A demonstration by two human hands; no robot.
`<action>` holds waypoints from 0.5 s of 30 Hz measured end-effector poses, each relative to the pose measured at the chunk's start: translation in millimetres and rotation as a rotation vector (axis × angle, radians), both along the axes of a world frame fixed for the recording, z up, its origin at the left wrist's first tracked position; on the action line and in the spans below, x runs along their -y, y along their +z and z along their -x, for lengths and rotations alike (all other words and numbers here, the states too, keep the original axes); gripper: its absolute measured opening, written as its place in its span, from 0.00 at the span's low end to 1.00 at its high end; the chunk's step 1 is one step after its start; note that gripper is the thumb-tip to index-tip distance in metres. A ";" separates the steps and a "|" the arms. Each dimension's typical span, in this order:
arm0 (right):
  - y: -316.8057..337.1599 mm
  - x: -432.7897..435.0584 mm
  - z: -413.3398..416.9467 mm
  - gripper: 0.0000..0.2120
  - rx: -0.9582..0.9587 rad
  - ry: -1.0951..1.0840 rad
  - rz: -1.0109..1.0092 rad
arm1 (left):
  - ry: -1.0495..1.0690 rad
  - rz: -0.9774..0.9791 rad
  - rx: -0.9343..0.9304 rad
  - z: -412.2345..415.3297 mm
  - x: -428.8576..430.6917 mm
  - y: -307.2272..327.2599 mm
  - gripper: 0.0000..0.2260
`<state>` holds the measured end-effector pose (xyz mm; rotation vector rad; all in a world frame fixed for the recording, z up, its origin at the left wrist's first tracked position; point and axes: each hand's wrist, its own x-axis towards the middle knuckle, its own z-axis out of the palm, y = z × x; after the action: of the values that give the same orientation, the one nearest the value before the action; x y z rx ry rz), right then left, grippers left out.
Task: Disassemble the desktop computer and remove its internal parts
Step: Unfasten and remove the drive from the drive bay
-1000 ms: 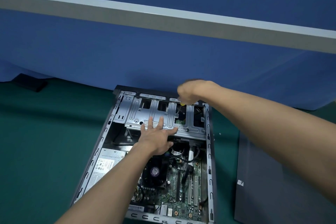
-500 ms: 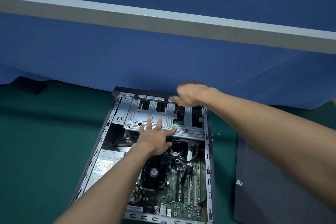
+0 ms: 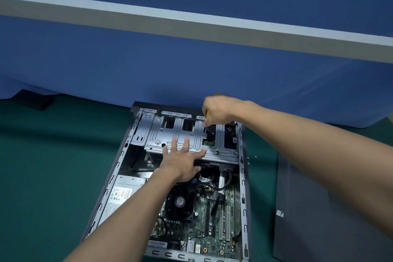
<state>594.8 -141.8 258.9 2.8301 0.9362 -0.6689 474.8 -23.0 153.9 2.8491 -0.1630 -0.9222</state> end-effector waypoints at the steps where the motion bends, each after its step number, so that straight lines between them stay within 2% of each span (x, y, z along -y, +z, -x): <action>1: -1.6 -0.9 0.9 0.20 -0.004 -0.026 0.022 | 0.000 0.000 -0.002 0.2 0.1 -0.1 0.26; 3: -3.1 -3.7 1.1 0.23 -0.022 -0.078 0.077 | -0.004 -0.006 -0.002 0.6 0.3 -0.4 0.26; 7: 0.5 -13.8 0.6 0.14 -0.071 -0.107 0.160 | -0.004 -0.009 0.004 -0.1 -0.1 -0.9 0.26; 11: 0.2 -17.7 0.9 0.12 -0.010 -0.017 0.169 | 0.004 0.004 0.012 0.4 -0.5 -3.0 0.26; 15: 0.0 -17.9 2.6 0.14 0.082 0.181 0.215 | 0.008 0.003 0.006 -0.7 -0.4 -4.4 0.26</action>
<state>592.2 -123.9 258.9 2.5300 1.0238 -0.5880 475.4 -22.6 149.6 2.8482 -0.1539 -0.9117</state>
